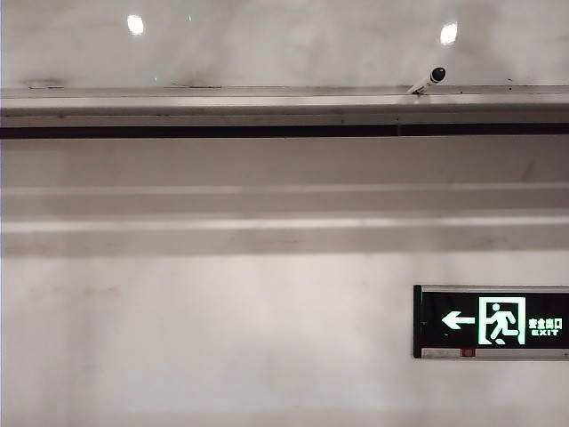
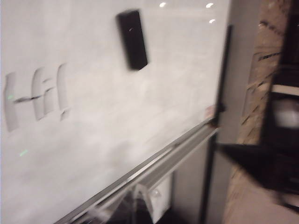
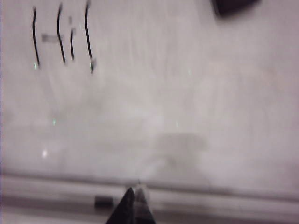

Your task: Take a marker from the whiteboard tray, write "Hi!" on the whiteboard, and then put the marker back vertically into the whiteboard tray.

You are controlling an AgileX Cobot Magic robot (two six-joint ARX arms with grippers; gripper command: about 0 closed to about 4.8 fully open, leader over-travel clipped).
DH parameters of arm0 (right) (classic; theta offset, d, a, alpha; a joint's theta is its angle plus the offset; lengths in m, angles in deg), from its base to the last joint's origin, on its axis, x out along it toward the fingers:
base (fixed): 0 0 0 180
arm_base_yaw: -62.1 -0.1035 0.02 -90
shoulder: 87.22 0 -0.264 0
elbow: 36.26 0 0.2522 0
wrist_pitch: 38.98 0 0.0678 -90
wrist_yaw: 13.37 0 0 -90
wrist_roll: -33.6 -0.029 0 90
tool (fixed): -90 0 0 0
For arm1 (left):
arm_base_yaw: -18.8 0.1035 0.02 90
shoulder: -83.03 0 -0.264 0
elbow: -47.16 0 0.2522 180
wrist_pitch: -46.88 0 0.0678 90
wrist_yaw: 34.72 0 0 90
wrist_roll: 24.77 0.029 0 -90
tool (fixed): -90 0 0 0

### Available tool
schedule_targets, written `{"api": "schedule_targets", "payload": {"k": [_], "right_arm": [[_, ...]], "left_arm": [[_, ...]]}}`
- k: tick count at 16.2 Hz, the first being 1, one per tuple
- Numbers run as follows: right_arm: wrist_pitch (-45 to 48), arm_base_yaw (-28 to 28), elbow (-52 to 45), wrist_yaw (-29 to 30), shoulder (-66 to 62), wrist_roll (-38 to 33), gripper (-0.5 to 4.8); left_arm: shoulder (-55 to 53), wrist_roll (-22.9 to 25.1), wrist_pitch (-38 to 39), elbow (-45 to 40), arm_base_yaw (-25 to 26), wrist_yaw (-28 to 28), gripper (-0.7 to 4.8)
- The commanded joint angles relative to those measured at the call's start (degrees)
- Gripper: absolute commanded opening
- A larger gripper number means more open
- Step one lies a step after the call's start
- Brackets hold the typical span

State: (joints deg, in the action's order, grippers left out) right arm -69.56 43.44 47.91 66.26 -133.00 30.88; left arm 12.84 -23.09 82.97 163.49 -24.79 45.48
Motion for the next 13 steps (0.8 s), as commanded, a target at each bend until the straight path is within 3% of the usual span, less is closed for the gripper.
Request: {"api": "schedule_targets", "payload": {"k": [1,2,4,7,9,11,13], "right_arm": [[1.22,-0.11,-11.26,0.39,9.62,3.58,-0.01],[4.37,-0.11,-17.79,2.67,13.86,3.58,-0.01],[9.42,-0.11,-30.32,4.11,21.77,3.56,-0.01],[14.1,-0.07,-45.53,3.52,31.74,3.54,-0.01],[14.45,-0.07,-51.49,3.43,36.61,2.01,0.11],[13.75,-0.07,-54.9,2.34,40.04,1.75,0.85],[13.2,-0.07,-55.49,2.56,41.4,1.53,0.86]], "left_arm": [[2.4,0.94,6.16,-0.02,-1.86,6.73,-0.06],[3.19,4.17,8.72,-0.48,-3.37,10.69,-0.06],[6.03,5.4,8.0,-5.84,-4.79,12.83,-0.06],[15.3,5.42,-2.75,-24.33,-4.83,13.64,-0.06],[21.86,5.64,-8.57,-35.32,-4.83,13.77,-0.06],[29.11,6.86,-11.37,-45.46,-4.81,15.54,-0.06],[35.47,6.78,-12.63,-53.37,-4.81,19.82,-0.06]]}}
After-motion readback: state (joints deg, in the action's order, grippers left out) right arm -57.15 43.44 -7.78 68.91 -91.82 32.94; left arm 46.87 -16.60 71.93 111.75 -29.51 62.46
